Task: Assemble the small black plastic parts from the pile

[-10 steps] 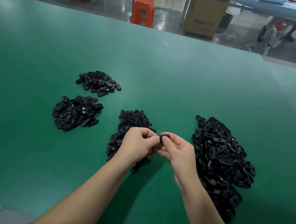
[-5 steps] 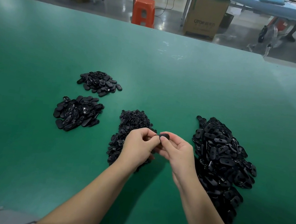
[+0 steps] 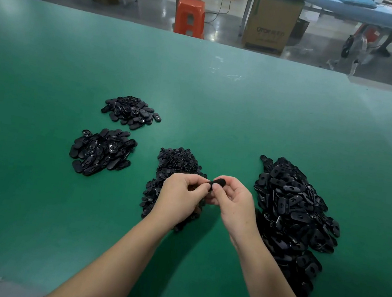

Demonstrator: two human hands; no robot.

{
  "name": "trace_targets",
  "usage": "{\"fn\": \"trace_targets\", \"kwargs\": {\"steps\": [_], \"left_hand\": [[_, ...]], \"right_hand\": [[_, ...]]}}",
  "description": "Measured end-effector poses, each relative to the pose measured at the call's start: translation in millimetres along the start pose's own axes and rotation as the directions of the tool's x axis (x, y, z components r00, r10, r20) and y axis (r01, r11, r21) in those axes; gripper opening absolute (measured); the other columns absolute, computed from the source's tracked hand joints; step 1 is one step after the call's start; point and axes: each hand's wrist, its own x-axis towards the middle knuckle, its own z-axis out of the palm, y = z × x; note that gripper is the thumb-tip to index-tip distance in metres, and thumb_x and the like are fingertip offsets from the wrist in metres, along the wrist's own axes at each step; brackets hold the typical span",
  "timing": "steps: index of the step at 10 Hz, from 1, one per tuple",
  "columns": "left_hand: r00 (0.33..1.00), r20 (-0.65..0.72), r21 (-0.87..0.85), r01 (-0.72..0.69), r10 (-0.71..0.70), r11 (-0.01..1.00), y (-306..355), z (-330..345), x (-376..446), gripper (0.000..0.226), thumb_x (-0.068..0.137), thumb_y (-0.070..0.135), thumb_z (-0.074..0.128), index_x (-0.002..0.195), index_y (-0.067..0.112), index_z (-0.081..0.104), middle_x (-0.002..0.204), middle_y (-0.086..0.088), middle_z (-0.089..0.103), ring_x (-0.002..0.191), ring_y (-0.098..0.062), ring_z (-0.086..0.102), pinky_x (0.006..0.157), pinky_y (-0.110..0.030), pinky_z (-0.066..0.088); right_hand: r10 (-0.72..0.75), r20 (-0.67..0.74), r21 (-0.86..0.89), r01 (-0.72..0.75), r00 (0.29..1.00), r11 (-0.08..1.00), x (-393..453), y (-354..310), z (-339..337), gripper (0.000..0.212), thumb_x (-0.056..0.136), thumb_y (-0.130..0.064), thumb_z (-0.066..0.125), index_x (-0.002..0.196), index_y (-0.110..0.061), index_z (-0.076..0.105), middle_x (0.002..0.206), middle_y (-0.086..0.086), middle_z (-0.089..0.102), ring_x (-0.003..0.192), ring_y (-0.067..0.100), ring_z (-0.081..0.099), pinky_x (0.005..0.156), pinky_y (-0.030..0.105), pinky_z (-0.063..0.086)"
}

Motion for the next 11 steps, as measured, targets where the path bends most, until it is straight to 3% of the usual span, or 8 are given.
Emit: {"fn": "trace_targets", "kwargs": {"steps": [2,3,4,6,7,9,10,11], "left_hand": [[0.998,-0.059,0.087,-0.031,0.036,0.996,-10.8,-11.6,4.6,0.011,0.087,0.020,0.074,0.083,0.029,0.078,0.063,0.015,0.069,0.048,-0.005,0.060,0.053,-0.025,0.054],[0.990,-0.143,0.145,0.018,0.003,0.989,-27.8,-31.3,11.1,0.009,0.086,0.021,0.076,0.081,0.028,0.077,0.060,0.014,0.067,0.045,-0.002,0.060,0.046,-0.013,0.044],[0.940,-0.342,0.246,0.107,-0.017,0.963,-52.0,-70.1,20.1,0.003,0.087,0.023,0.076,0.087,0.026,0.077,0.073,0.016,0.070,0.055,0.003,0.060,0.050,-0.008,0.040],[0.736,-0.672,0.210,0.295,-0.082,0.932,-90.5,-156.5,46.6,0.012,0.087,0.024,0.074,0.095,0.015,0.077,0.085,-0.002,0.074,0.078,-0.018,0.065,0.074,-0.027,0.045],[0.690,-0.714,0.205,0.364,-0.115,0.908,-96.2,-180.3,62.3,0.015,0.088,0.026,0.073,0.097,0.015,0.078,0.089,-0.004,0.074,0.082,-0.021,0.064,0.075,-0.028,0.044],[0.715,-0.689,0.295,0.425,-0.117,0.856,-100.2,-183.2,78.6,0.019,0.094,0.024,0.067,0.107,0.013,0.076,0.102,-0.009,0.075,0.096,-0.030,0.067,0.074,-0.031,0.046],[0.708,-0.705,0.350,0.293,0.044,0.890,-94.2,-168.9,72.4,0.019,0.097,0.021,0.059,0.105,0.012,0.073,0.098,-0.008,0.072,0.088,-0.028,0.063,0.072,-0.031,0.043],[0.783,-0.601,0.406,0.122,0.164,0.906,-96.7,-126.2,51.8,0.019,0.100,0.020,0.055,0.105,0.012,0.071,0.091,-0.002,0.068,0.079,-0.020,0.061,0.069,-0.032,0.048]], "right_hand": [[-0.015,0.065,-0.060,0.019,0.998,0.998,2.0,4.1,3.9,0.018,0.099,0.000,0.055,0.100,-0.014,0.066,0.085,0.004,0.074,0.073,0.017,0.071,0.074,0.035,0.062],[-0.012,0.039,-0.235,0.021,0.999,0.972,2.5,9.7,1.3,0.018,0.099,-0.011,0.060,0.106,-0.026,0.064,0.094,-0.003,0.072,0.078,0.013,0.072,0.079,0.037,0.062],[-0.015,0.000,-0.407,0.014,1.000,0.913,2.5,14.9,-8.1,0.015,0.098,-0.021,0.062,0.098,-0.036,0.063,0.095,-0.008,0.071,0.082,0.011,0.072,0.081,0.036,0.060],[0.024,-0.017,-0.666,-0.030,1.000,0.745,3.0,21.5,-23.3,0.012,0.098,-0.030,0.061,0.108,-0.028,0.067,0.094,-0.018,0.066,0.090,-0.004,0.062,0.075,0.016,0.047],[0.076,-0.001,-0.760,-0.050,0.997,0.648,2.8,22.5,-21.5,0.025,0.100,-0.034,0.058,0.122,-0.024,0.063,0.109,-0.009,0.066,0.097,0.007,0.062,0.086,0.028,0.052],[0.099,0.011,-0.803,-0.050,0.995,0.594,5.3,21.3,-20.6,0.034,0.101,-0.036,0.056,0.131,-0.022,0.058,0.126,-0.006,0.063,0.108,0.007,0.060,0.090,0.027,0.050],[0.111,0.007,-0.805,-0.060,0.994,0.590,7.0,22.0,-22.4,0.033,0.101,-0.036,0.056,0.131,-0.023,0.058,0.126,-0.007,0.063,0.102,0.005,0.059,0.085,0.024,0.048],[0.058,-0.030,-0.740,-0.061,0.998,0.670,9.4,14.7,-21.0,0.027,0.100,-0.033,0.058,0.124,-0.023,0.062,0.115,-0.008,0.066,0.096,0.004,0.061,0.080,0.022,0.048]]}}
